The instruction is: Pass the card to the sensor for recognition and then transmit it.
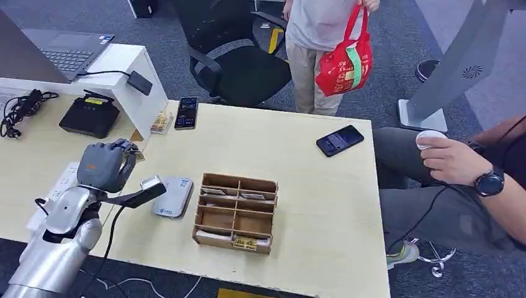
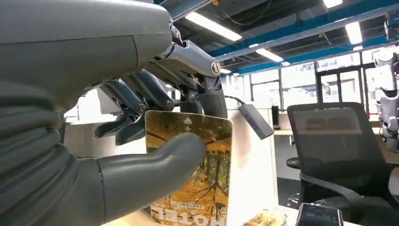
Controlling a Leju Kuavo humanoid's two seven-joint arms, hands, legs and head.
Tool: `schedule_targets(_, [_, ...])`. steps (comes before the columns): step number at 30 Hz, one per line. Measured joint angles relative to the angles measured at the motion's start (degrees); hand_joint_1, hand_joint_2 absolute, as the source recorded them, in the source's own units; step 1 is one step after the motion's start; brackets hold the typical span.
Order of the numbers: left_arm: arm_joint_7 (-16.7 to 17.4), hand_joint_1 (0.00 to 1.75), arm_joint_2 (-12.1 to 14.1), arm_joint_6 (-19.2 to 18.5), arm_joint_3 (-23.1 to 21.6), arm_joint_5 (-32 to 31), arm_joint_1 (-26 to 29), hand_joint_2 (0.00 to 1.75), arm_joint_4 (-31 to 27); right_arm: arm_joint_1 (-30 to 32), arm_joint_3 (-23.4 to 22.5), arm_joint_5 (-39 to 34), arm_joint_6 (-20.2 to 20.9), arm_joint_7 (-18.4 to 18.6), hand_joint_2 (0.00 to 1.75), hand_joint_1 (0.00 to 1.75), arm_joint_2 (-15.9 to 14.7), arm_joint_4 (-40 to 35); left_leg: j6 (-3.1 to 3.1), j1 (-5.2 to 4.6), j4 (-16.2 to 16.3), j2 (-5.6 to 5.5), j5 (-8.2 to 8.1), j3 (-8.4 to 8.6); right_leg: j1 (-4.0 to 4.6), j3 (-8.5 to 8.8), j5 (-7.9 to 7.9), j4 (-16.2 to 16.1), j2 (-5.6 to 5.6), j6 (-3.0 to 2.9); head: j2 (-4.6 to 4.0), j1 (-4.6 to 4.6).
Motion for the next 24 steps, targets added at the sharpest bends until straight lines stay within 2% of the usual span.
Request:
schedule_targets(10, [0.02,1.75,1.07,0.05,0.07,0.61,1.51,1.75,-1.07,0.04,0.13,0.33,0.02,0.2,0.0,0.0,0.24,0.15,0.0,0.0,0.0,-0.01,0.0,-0.01,0.0,0.0,0.0,0.0,-0.02,0.0,0.0,0.0])
schedule_targets(19, [-0.02,1.75,0.98,-0.68,0.09,0.31,1.52,1.75,-1.36,0.13,0.13,0.2,0.04,0.61,0.0,0.0,0.26,0.37,0.0,0.0,0.0,-0.02,0.0,0.0,0.0,-0.01,0.0,0.0,-0.02,0.0,0.0,0.0])
schedule_targets(21, [-0.07,1.75,0.76,-1.22,0.07,-0.31,1.26,1.75,-1.36,0.17,0.13,-0.31,0.07,0.55,0.0,0.0,0.26,0.39,0.0,0.0,0.01,-0.02,0.0,0.01,0.0,-0.06,0.0,-0.02,-0.01,0.0,0.0,0.0])
schedule_targets(24, [0.22,1.75,-1.03,-2.64,-0.53,-2.34,-1.13,1.75,-0.92,0.37,-0.07,-1.33,0.42,-0.22,0.0,0.0,0.13,0.42,0.04,-0.01,0.02,-0.14,0.04,-0.05,0.0,-0.02,0.01,-0.04,-0.15,0.01,0.0,0.0])
